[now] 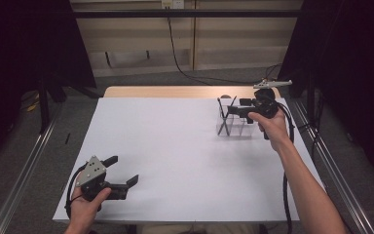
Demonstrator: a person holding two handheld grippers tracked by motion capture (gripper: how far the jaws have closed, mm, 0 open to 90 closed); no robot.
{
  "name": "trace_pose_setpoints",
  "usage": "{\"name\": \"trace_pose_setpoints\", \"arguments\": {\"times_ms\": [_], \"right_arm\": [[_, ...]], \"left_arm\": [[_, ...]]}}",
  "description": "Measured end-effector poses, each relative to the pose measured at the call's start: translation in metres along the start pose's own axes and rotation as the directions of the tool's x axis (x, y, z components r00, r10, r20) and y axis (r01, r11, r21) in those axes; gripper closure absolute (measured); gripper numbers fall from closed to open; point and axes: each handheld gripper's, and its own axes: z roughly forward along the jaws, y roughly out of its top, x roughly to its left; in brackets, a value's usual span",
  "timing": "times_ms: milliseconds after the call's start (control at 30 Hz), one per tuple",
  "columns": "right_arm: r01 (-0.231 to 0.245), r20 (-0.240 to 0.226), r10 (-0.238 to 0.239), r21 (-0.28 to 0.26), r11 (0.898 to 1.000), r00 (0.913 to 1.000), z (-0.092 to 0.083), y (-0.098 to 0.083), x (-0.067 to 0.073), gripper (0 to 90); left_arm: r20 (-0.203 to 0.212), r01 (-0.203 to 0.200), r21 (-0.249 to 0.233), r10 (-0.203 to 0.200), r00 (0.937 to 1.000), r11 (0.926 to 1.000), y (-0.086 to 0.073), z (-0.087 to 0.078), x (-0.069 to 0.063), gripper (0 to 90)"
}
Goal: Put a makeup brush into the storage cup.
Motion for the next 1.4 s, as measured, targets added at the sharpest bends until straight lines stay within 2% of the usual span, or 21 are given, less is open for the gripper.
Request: {"name": "trace_pose_setpoints", "arguments": {"times_ms": [67,167,200,400,467,667,900,1033,1133,1267,1367,1400], "right_arm": [[0.001,-0.001,-0.001,-0.006,1.0,1.0,0.0,-0.001,0.0,20.7],[0.008,0.018,-0.007,-0.019,1.0,0.9998,0.001,-0.002,0.001,11.3],[0.008,0.024,-0.008,-0.021,1.0,0.9997,0.001,-0.002,0.001,10.6],[0.013,0.022,-0.013,-0.039,0.999,0.9997,0.0,-0.005,0.001,3.0],[0.024,0.002,-0.024,-0.047,0.999,0.9997,0.0,-0.006,0.0,0.0],[0.029,0.004,-0.028,-0.075,0.997,0.9996,-0.003,-0.008,0.0,0.4],[0.023,0.033,-0.021,-0.087,0.996,0.9993,-0.006,-0.016,0.002,1.6],[0.03,0.018,-0.028,-0.11,0.994,0.9995,-0.011,-0.019,0.009,1.7],[0.036,0.028,-0.034,-0.105,0.994,0.999,-0.015,-0.023,0.013,2.1],[0.041,0.031,-0.037,-0.11,0.993,0.9988,-0.024,-0.029,0.016,2.0],[0.021,0.027,-0.018,-0.122,0.992,0.9995,-0.029,-0.034,0.015,2.0],[0.03,0.027,-0.027,-0.124,0.992,0.9993,-0.031,-0.036,0.014,1.9]], "left_arm": [[-0.004,0.004,0.0,-0.004,1.0,1.0,0.0,0.0,0.0,2.6],[-0.005,0.006,-0.003,-0.006,1.0,1.0,0.0,0.0,0.001,2.7],[-0.006,0.005,-0.004,-0.005,1.0,1.0,0.0,0.0,0.001,2.7],[-0.001,0.007,-0.011,-0.007,1.0,0.9999,0.003,0.006,0.004,2.7],[-0.003,0.012,-0.015,-0.012,0.9999,0.9998,0.004,0.007,0.005,2.6],[-0.018,0.024,-0.021,-0.025,0.9995,0.9995,0.004,0.007,0.008,2.6],[-0.038,0.032,-0.039,-0.034,0.9987,0.9987,0.003,0.004,0.011,2.6],[-0.05,0.038,-0.05,-0.04,0.9979,0.998,0.002,0.001,0.012,2.6],[-0.064,0.045,-0.061,-0.049,0.9968,0.9971,0.001,-0.002,0.014,2.6],[-0.074,0.043,-0.068,-0.048,0.9961,0.9968,0.001,-0.004,0.016,2.8],[-0.076,0.047,-0.075,-0.053,0.9957,0.9961,0.001,-0.005,0.015,2.8],[-0.076,0.047,-0.075,-0.053,0.9957,0.9961,0.001,-0.005,0.015,2.8]]}}
